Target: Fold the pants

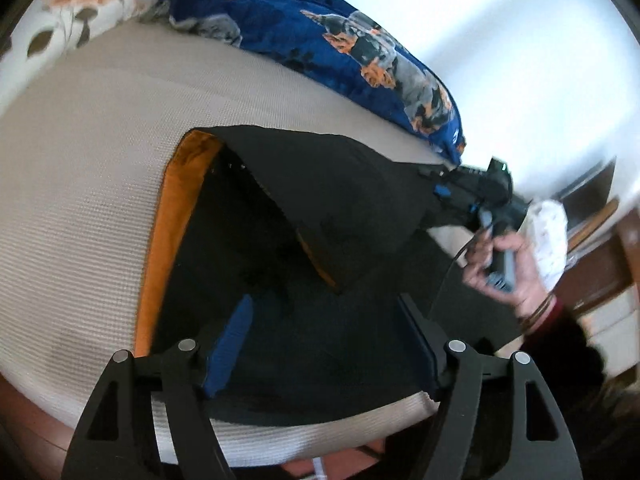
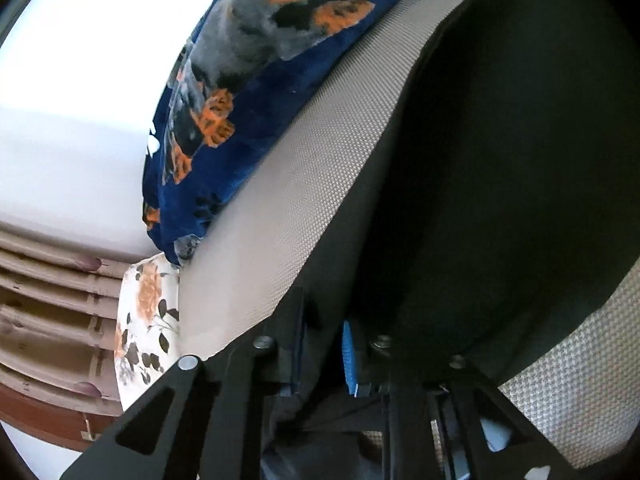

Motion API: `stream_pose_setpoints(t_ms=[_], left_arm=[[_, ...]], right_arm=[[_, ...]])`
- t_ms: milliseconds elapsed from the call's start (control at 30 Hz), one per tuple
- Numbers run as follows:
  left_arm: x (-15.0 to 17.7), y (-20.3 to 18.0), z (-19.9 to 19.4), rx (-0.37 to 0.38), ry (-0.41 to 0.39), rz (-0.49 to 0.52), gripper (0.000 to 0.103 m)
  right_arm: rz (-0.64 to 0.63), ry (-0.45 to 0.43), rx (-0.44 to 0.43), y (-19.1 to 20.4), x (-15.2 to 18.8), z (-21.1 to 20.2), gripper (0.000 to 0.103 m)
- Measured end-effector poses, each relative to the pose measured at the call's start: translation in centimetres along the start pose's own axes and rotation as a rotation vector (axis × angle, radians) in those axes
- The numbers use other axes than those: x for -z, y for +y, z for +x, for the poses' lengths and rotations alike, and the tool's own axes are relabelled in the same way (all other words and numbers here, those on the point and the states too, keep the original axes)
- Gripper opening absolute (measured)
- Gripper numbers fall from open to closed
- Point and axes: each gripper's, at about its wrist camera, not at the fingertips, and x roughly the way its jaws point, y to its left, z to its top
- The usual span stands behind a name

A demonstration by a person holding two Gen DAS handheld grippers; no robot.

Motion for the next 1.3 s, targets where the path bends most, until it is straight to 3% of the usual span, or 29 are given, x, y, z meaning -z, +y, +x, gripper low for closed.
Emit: stream_pose_setpoints(t_ms=[67, 200, 300, 367, 400, 433, 500, 600, 700, 900, 1000, 1300], left_arm=[[-0.6, 0.4, 0.8, 0.077, 0.037, -0.059, 0.077], [-1.5, 1.5, 3.4, 0.137, 0.121, -0.181, 0.081], [-2.2, 2.4, 4.9, 0.199, 0.115, -0.281, 0.081], [-2.7, 3.2, 5.4, 0.235, 0.062, -0.373, 0.077], [-2.8, 3.7, 5.5, 0.260, 0.042, -0.414, 0.059], [-2.8, 4.1, 5.6, 0.272, 0.032, -0.449, 0.027], [-3.0, 4.4, 6.0, 0.229, 0.042, -0.480, 0.020], [-3.0, 3.0, 5.3, 0.171, 0.017, -0.414, 0.016], [-3.1, 1.5, 4.5, 0.159, 0.003, -0.360, 0.015], [-3.4, 1.0, 2.1, 0.142, 0.005, -0.304, 0.015], [-3.6, 1.1, 1.8, 0.124, 0.017, -0.299, 0.015], [-2.7, 2.8, -0.2, 0.070, 0.058, -0.294, 0.015]], right_arm=[[-0.011, -0.009, -0.004, 0.0, 0.3, -0.2, 0.015], [-0.027, -0.012, -0.030, -0.1, 0.8, -0.6, 0.014], [-0.026, -0.002, -0.048, -0.1, 1.0, -0.7, 0.014], [-0.029, 0.003, -0.053, -0.1, 1.1, -0.7, 0.014], [-0.031, 0.006, -0.057, -0.1, 1.1, -0.8, 0.014], [-0.033, 0.007, -0.059, -0.1, 1.1, -0.8, 0.014], [-0.038, 0.010, -0.062, -0.1, 1.1, -0.8, 0.015], [-0.017, 0.007, -0.077, -0.7, 0.7, -1.0, 0.018], [0.026, -0.009, -0.089, -1.7, -0.2, -1.1, 0.028], [0.114, -0.044, -0.090, -3.3, -2.6, -0.8, 0.030], [0.084, -0.065, -0.040, -3.3, -3.2, -1.3, 0.008], [-0.026, -0.123, -0.059, -2.1, 3.3, -9.3, 0.007]])
